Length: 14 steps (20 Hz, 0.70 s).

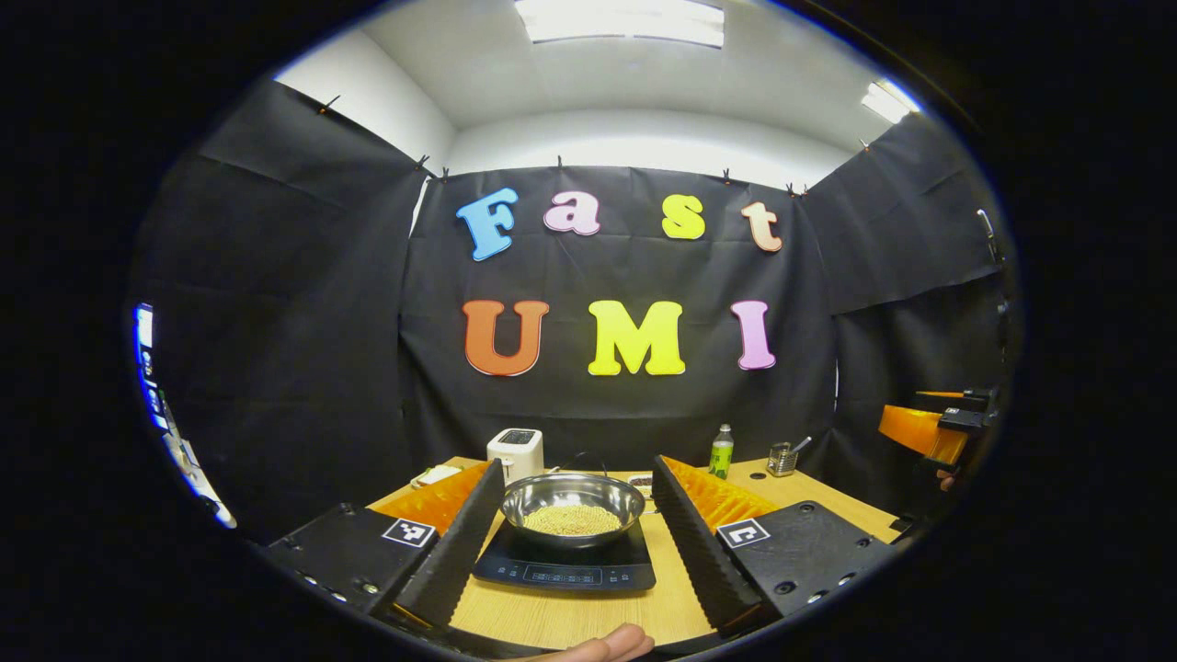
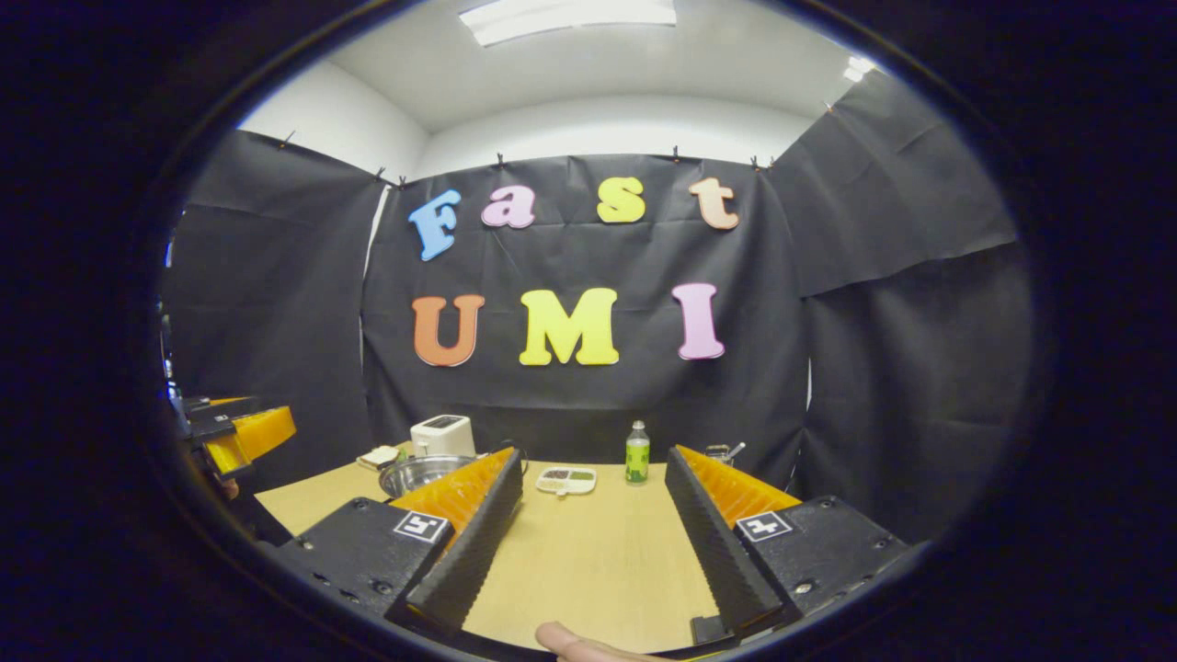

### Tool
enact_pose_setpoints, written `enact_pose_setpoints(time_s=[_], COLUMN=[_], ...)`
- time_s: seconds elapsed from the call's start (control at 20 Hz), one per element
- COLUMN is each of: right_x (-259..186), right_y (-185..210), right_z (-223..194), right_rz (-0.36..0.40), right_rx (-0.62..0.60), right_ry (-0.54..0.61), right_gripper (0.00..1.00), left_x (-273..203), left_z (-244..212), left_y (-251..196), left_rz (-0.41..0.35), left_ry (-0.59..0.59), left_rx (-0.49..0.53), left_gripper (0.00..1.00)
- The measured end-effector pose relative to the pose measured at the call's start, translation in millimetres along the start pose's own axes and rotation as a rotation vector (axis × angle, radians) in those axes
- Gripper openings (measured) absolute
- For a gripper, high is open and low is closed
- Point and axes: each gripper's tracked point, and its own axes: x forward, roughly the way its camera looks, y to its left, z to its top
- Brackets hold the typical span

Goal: First push the handle of the pot to place it horizontally, then grasp the pot with both hands and set it on the induction cooktop.

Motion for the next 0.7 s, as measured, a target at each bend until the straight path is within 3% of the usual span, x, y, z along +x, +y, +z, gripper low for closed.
enact_pose_setpoints(time_s=[0.6, 0.65, 0.7], right_x=[6, 5, 6], right_y=[-13, -15, -16], right_z=[-5, -5, -6], right_rz=[-0.023, -0.027, -0.029], right_rx=[0.038, 0.043, 0.046], right_ry=[-0.006, -0.01, -0.012], right_gripper=[0.99, 0.96, 0.96], left_x=[-2, -3, -3], left_z=[7, 6, 4], left_y=[8, 6, 7], left_rz=[0.009, 0.007, 0.007], left_ry=[-0.045, -0.042, -0.038], left_rx=[-0.019, -0.02, -0.019], left_gripper=[0.95, 0.84, 0.84])
